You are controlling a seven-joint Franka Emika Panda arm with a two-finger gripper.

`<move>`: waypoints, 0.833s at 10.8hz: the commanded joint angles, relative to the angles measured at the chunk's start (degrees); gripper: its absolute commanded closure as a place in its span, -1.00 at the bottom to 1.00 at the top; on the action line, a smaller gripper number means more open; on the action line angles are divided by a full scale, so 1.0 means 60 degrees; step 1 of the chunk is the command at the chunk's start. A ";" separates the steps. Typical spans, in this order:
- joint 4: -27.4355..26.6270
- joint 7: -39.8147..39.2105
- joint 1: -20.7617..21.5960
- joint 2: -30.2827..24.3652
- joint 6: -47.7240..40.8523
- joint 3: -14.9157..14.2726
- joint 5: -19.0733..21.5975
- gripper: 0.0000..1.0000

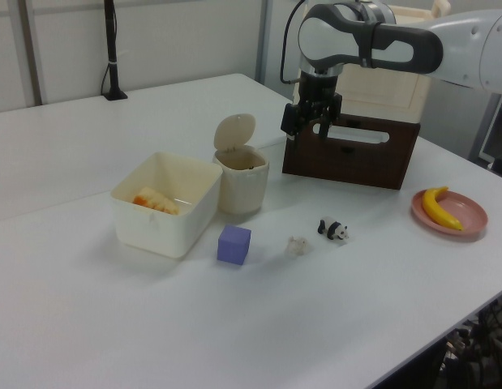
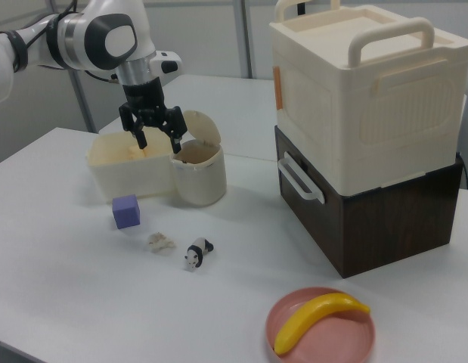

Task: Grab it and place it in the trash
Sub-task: 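Move the gripper toward the small white crumpled paper on the table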

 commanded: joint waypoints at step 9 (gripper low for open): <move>-0.0175 -0.0260 -0.0091 -0.0231 -0.0382 -0.0042 0.0214 -1.00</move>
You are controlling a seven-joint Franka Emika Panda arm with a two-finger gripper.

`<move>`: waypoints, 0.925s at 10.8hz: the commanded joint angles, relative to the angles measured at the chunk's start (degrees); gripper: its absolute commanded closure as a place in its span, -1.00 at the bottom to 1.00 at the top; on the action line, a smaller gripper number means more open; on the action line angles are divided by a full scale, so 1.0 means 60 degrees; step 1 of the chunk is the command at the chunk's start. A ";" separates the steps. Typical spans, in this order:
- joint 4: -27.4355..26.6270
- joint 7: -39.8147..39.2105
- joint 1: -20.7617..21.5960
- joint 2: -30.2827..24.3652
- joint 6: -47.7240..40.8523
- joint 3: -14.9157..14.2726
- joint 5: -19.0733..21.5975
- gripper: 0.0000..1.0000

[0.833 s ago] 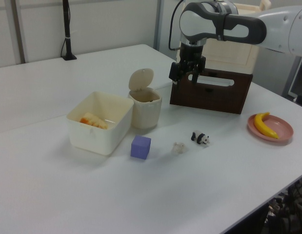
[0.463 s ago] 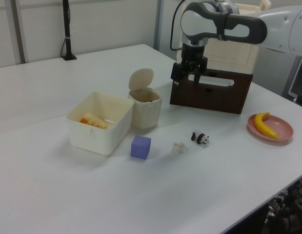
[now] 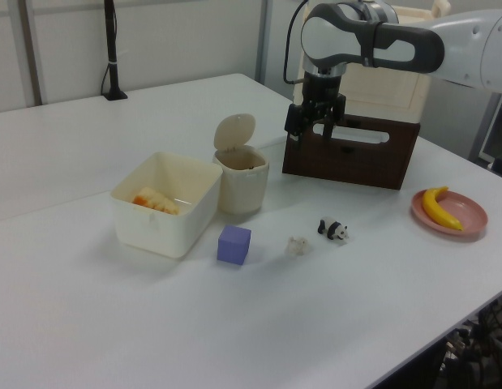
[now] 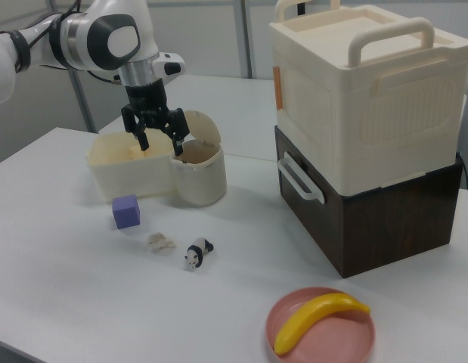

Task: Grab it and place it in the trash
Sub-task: 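Move the gripper toward the small white crumpled paper on the table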

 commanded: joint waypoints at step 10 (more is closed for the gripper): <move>-0.0525 -0.0537 0.0333 -0.0098 -0.0230 0.0093 0.0118 -0.90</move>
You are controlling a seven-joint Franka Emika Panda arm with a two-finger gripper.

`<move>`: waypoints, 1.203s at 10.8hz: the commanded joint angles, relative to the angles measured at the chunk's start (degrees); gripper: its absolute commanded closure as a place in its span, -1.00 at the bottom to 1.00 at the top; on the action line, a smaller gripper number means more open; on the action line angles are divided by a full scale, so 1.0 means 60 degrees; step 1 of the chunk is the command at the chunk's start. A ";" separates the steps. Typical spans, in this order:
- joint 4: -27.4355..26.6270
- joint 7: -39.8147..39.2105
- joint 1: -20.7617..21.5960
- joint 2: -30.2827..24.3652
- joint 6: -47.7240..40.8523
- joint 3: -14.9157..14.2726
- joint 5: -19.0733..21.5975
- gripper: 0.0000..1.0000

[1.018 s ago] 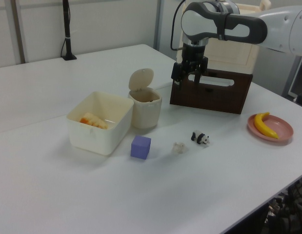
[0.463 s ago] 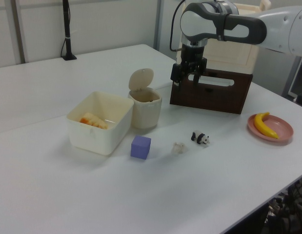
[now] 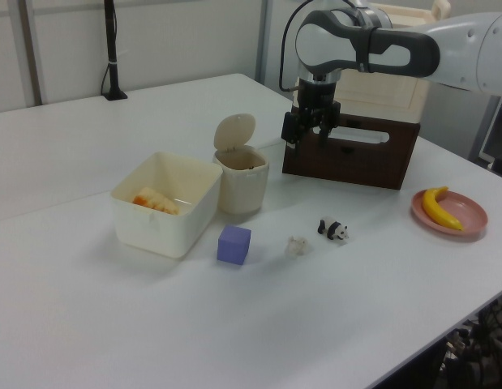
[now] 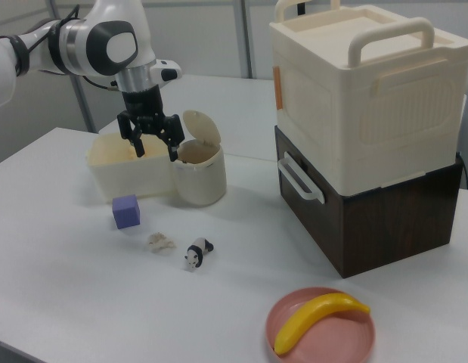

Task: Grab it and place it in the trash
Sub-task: 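Move the gripper toward the small white crumpled paper on the table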

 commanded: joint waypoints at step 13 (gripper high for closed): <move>-0.1629 -0.1077 0.0750 0.0577 -0.0118 -0.0022 -0.1111 -0.87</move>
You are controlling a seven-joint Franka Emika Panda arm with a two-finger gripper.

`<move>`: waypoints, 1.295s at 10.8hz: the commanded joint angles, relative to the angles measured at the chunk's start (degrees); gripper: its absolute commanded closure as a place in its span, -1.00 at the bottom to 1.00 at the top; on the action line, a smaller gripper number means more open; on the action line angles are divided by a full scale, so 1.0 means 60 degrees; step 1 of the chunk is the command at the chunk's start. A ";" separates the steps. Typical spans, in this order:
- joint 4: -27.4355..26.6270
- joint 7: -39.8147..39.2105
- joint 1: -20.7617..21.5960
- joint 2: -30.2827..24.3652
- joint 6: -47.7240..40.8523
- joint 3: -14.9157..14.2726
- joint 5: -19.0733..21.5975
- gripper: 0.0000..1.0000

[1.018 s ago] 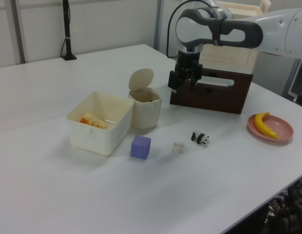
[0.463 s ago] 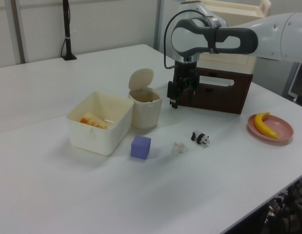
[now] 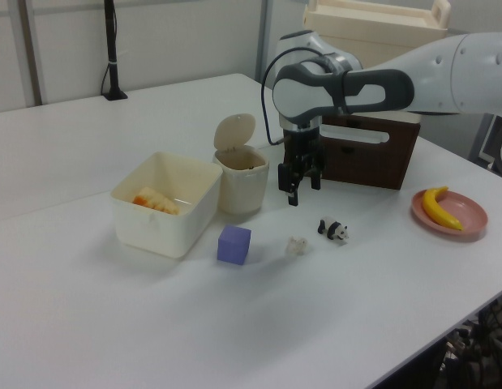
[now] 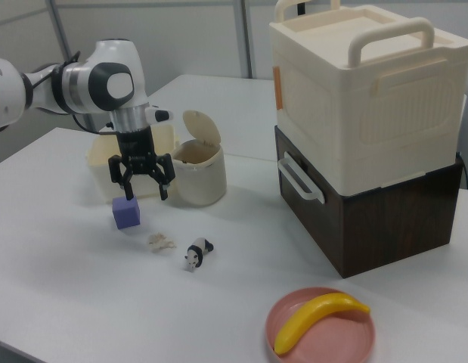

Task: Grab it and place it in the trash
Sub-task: 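Lower the gripper and close it on the white crumpled paper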

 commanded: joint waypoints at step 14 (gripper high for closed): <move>-0.0996 -0.1162 0.0440 0.0966 0.2148 -0.0084 -0.0717 1.00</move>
